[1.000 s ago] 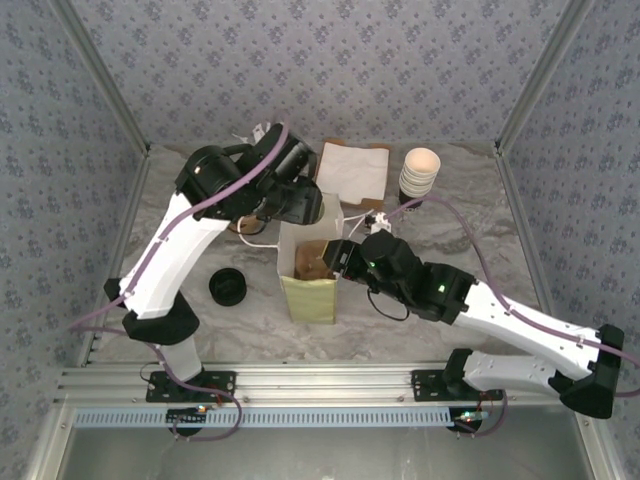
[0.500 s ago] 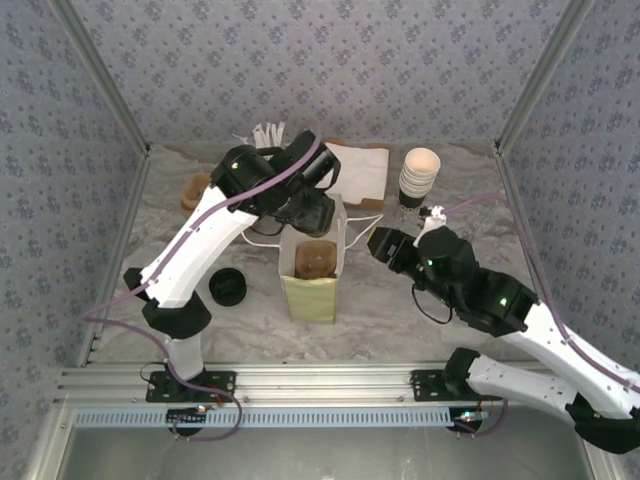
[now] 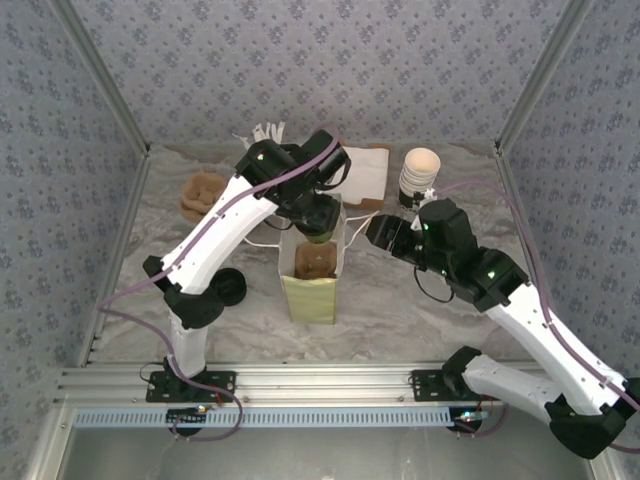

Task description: Pack the takeout coffee

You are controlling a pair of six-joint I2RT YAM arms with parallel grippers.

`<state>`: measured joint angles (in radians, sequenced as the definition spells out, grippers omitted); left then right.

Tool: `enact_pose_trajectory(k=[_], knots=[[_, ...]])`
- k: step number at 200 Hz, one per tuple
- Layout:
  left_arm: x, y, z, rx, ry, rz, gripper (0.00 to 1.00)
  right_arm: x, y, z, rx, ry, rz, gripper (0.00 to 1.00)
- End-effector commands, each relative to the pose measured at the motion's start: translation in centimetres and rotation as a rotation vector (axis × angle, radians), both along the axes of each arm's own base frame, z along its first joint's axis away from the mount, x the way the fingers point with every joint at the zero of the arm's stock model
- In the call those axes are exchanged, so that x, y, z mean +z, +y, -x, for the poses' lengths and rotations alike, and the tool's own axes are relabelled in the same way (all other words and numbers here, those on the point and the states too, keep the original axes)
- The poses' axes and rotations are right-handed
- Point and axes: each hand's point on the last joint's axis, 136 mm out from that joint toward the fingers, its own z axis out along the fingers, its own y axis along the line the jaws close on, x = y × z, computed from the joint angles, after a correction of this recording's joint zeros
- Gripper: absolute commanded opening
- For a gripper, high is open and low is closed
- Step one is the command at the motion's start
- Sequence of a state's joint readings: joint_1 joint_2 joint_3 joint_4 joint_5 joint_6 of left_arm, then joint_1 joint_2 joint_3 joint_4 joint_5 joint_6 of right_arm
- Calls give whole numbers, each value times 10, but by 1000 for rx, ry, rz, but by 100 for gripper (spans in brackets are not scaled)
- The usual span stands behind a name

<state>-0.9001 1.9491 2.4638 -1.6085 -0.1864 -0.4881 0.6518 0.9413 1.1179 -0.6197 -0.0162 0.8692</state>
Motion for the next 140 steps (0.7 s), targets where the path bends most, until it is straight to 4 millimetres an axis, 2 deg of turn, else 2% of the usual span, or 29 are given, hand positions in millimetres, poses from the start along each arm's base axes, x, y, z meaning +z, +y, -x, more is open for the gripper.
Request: enact_pose_trajectory(k=[1,22,42,62,65,77,140], knots=[[-20,31,22,-11,140,-142,61,20,9,2,96,-25,-40,65],[-25,29,17,-10,156,-146,61,19,9,-2,101,-16,-51,65],[-30,25,14,-11,169,-144,62,26,11,-7,105,-42,-67,65],[-33,24,8,-2,173,-148,61,17,15,-11,117,-8,-49,67],[-34,24,7,1,172,-147,61,29,17,-12,124,-26,-60,67],[-35,24,3,10,172,-147,60,32,22,-14,146,-25,-59,68],[-39,25,-7,39,173,-145,59,20,23,-20,129,7,-38,66]])
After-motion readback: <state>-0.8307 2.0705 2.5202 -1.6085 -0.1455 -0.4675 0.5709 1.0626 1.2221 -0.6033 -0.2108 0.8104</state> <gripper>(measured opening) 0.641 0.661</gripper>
